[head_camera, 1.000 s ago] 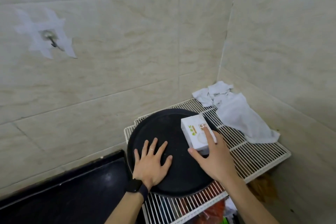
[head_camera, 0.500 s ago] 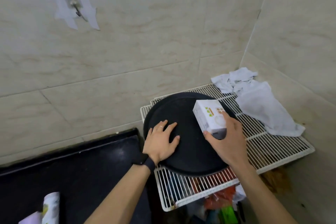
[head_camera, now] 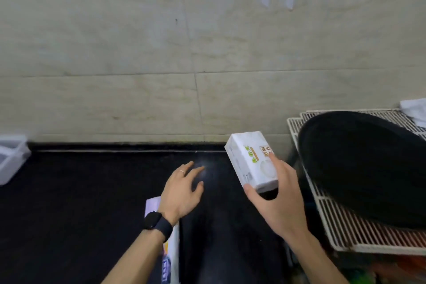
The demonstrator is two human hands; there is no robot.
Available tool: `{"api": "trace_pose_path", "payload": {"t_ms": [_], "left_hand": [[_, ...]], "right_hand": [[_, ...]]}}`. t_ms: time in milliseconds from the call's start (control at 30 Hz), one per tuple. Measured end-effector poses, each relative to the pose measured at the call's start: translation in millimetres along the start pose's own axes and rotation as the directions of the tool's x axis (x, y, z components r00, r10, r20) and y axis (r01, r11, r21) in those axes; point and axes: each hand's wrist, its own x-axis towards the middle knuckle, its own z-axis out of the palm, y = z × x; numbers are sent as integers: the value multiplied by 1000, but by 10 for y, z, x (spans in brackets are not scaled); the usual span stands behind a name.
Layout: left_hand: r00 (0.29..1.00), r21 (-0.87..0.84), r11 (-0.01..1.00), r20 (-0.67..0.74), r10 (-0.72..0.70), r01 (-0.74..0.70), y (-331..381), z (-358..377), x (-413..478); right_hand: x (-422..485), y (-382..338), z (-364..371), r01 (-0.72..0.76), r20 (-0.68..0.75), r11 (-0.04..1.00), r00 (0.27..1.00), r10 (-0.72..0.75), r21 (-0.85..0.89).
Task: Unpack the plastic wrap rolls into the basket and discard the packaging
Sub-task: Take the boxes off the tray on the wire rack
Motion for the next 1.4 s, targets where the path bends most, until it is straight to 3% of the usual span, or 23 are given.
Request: {"api": "trace_pose_path", "payload": {"t_ms": [167, 300, 500, 633, 933, 1100, 1267, 1400], "left_hand": [[984, 53, 985, 69, -166, 163, -1031, 172, -592], [952, 79, 966, 167, -255, 245, -1476, 348, -911], [898, 129, 976, 384, -213, 177, -1723, 570, -1164], [905, 143, 978, 376, -199, 155, -1716, 678, -1195], [892, 131, 978, 403, -202, 162, -1741, 667, -1206], [904, 5, 963, 343, -256, 271, -1701, 603, -1151], [864, -77, 895, 310, -397, 439, -1650, 641, -1028], [831, -171, 832, 307, -464, 528, -1617, 661, -980]], "right_hand": [[-535, 53, 1009, -46, 199, 996, 978, 61, -75], [-912, 278, 1625, -80, 278, 978, 951, 133, -191], [-1263, 468, 2031, -171, 201, 938, 950, 238, -301], [-1372, 578, 2135, -194, 207, 916, 938, 278, -351], [-1351, 524, 2183, -168, 242, 730, 874, 421, -662], [-1314, 213, 2201, 4, 233, 836, 961, 148, -549], [-1298, 17, 2522, 116, 454, 909, 887, 87, -399], [-1349, 99, 2725, 91, 548, 891, 814, 191, -445]]}}
